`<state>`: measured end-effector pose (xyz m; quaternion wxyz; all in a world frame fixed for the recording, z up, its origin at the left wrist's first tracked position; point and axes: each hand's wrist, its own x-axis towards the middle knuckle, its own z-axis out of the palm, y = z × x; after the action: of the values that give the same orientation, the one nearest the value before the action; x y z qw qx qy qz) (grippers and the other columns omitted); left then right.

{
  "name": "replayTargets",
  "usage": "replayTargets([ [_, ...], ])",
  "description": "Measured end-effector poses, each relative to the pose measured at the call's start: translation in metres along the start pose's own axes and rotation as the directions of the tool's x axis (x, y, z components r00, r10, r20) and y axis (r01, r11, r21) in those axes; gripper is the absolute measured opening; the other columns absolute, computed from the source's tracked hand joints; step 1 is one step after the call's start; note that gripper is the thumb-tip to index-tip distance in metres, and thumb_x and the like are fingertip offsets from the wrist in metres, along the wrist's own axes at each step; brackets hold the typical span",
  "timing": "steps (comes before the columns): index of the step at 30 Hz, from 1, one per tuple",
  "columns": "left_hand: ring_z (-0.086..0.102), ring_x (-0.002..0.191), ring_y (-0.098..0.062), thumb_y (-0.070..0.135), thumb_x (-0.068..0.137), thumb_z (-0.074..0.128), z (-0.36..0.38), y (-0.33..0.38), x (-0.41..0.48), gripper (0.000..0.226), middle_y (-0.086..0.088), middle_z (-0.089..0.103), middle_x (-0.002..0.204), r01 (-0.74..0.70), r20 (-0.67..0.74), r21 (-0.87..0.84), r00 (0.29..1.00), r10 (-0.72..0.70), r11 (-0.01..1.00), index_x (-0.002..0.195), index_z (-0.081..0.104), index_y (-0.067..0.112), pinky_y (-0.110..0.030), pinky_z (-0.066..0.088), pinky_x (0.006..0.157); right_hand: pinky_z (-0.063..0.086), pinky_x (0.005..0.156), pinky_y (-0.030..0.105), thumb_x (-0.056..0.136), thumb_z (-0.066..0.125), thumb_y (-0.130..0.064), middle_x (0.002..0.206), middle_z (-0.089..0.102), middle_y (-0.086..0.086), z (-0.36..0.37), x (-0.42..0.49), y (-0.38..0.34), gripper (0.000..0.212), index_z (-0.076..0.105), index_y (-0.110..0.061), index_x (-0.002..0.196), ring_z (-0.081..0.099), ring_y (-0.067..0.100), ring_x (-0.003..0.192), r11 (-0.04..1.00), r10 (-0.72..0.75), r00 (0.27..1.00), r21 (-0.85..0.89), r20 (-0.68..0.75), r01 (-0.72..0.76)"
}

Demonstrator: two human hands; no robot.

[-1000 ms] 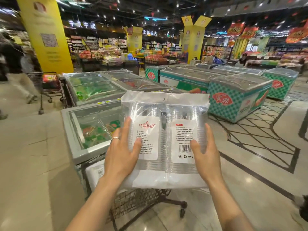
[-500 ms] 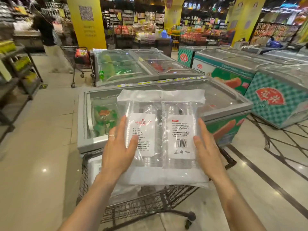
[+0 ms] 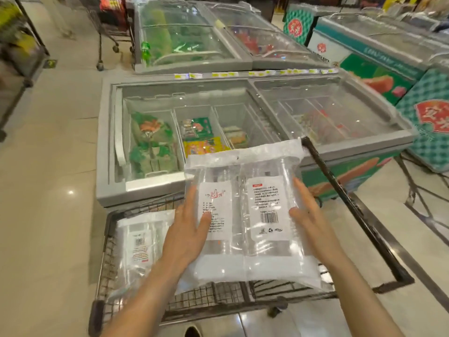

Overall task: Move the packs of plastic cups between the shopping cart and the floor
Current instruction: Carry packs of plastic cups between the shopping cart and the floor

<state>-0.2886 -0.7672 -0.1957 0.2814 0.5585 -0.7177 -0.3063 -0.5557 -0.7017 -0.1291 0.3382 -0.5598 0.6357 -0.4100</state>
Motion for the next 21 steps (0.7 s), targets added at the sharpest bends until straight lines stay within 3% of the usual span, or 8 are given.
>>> replayTargets([
  [4, 0.040, 0.137, -0.024, 0.051, 0.100, 0.036, 0.038, -0.027, 0.016, 0.070, 0.006, 0.020, 0.162, 0.086, 0.141, -0.005, 0.986, -0.085, 0.996, 0.145, -0.018, 0.057, -0.042, 0.041, 0.102, 0.026, 0.109, 0.019, 0.092, 0.051, -0.046, 0.145, 0.033, -0.039, 0.006, 0.016, 0.028, 0.060, 0.032, -0.043, 0.148, 0.028, -0.007, 0.139, 0.994, -0.007, 1.000, -0.112, 0.005, 0.007],
  [6, 0.054, 0.125, -0.028, 0.057, 0.098, 0.035, 0.055, -0.039, 0.021, 0.070, 0.000, 0.028, 0.160, 0.124, 0.217, 0.037, 0.968, -0.129, 0.992, 0.143, -0.019, 0.060, -0.046, 0.048, 0.098, 0.025, 0.105, 0.011, 0.092, 0.051, -0.043, 0.140, 0.035, -0.041, 0.008, 0.023, 0.040, 0.057, 0.032, -0.051, 0.145, 0.030, -0.010, 0.136, 0.982, 0.009, 1.000, -0.187, 0.018, -0.005],
  [8, 0.064, 0.106, -0.023, 0.058, 0.098, 0.035, 0.070, -0.054, 0.026, 0.068, -0.003, 0.045, 0.148, 0.138, 0.259, 0.077, 0.954, -0.154, 0.987, 0.145, -0.014, 0.059, -0.042, 0.053, 0.089, 0.022, 0.099, 0.001, 0.092, 0.049, -0.045, 0.142, 0.035, -0.035, 0.010, 0.029, 0.052, 0.058, 0.028, -0.056, 0.144, 0.027, -0.015, 0.134, 0.969, 0.054, 0.998, -0.245, 0.045, -0.041],
  [10, 0.060, 0.111, -0.021, 0.056, 0.100, 0.035, 0.082, -0.073, 0.033, 0.065, -0.005, 0.050, 0.143, 0.131, 0.273, 0.179, 0.946, -0.177, 0.975, 0.151, -0.004, 0.048, -0.037, 0.049, 0.093, 0.025, 0.096, 0.002, 0.091, 0.047, -0.049, 0.144, 0.038, -0.021, 0.012, 0.034, 0.067, 0.058, 0.026, -0.057, 0.145, 0.028, -0.016, 0.131, 0.953, 0.089, 0.994, -0.294, 0.068, -0.065],
  [13, 0.051, 0.126, -0.029, 0.063, 0.094, 0.028, 0.101, -0.106, 0.044, 0.071, -0.011, 0.051, 0.143, 0.150, 0.257, 0.321, 0.936, -0.238, 0.935, 0.155, 0.025, 0.025, -0.040, 0.041, 0.102, 0.035, 0.088, 0.012, 0.095, 0.045, -0.053, 0.143, 0.038, -0.012, 0.020, 0.044, 0.091, 0.054, 0.024, -0.057, 0.146, 0.038, -0.011, 0.121, 0.912, 0.107, 0.988, -0.406, 0.111, -0.053],
  [17, 0.020, 0.147, -0.032, 0.062, 0.095, 0.037, 0.127, -0.151, 0.057, 0.071, -0.011, 0.022, 0.161, 0.217, 0.289, 0.510, 0.868, -0.403, 0.832, 0.156, 0.014, 0.033, -0.051, 0.024, 0.116, 0.043, 0.096, 0.034, 0.096, 0.043, -0.054, 0.150, 0.027, -0.007, 0.045, 0.059, 0.120, 0.054, 0.018, -0.065, 0.142, 0.045, 0.012, 0.123, 0.869, 0.183, 0.975, -0.485, 0.124, -0.101],
  [21, 0.005, 0.150, -0.035, 0.066, 0.091, 0.040, 0.142, -0.178, 0.065, 0.077, -0.009, 0.007, 0.164, 0.227, 0.273, 0.571, 0.854, -0.443, 0.789, 0.156, 0.008, 0.038, -0.058, 0.015, 0.117, 0.045, 0.080, 0.031, 0.097, 0.042, -0.051, 0.148, 0.025, -0.001, 0.073, 0.079, 0.150, 0.056, 0.014, -0.061, 0.144, 0.050, 0.007, 0.090, 0.818, 0.204, 0.974, -0.564, 0.096, -0.115],
])
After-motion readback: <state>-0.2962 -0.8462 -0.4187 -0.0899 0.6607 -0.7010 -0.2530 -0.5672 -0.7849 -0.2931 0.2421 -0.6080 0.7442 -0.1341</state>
